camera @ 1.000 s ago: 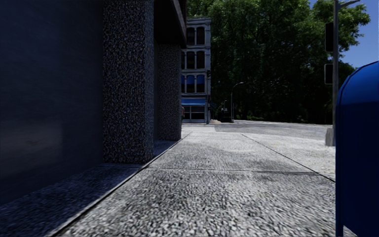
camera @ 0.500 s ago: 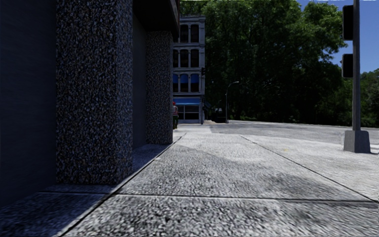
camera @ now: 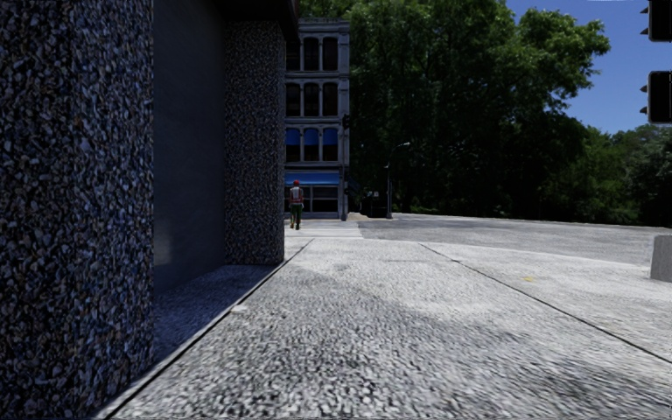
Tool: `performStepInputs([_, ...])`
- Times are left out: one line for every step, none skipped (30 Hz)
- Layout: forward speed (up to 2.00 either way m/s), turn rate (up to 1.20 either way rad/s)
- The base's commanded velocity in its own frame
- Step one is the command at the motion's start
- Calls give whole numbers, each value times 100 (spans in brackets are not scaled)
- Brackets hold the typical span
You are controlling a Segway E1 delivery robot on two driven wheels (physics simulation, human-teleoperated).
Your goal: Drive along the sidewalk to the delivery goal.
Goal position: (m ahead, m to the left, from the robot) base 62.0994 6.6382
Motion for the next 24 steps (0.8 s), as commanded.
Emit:
performStepInputs([200,0])
performStepInputs([200,0])
performStepInputs([200,0])
performStepInputs([200,0])
performStepInputs([200,0])
performStepInputs([200,0])
performStepInputs([200,0])
performStepInputs([200,0])
performStepInputs([200,0])
performStepInputs([200,0])
performStepInputs([200,0])
performStepInputs([200,0])
performStepInputs([200,0])
performStepInputs([200,0])
performStepInputs([200,0])
performStepInputs([200,0])
performStepInputs([200,0])
performStepInputs([200,0])
performStepInputs([200,0])
performStepInputs([200,0])
performStepInputs([200,0])
performStepInputs([200,0])
performStepInputs([200,0])
performStepInputs([200,0])
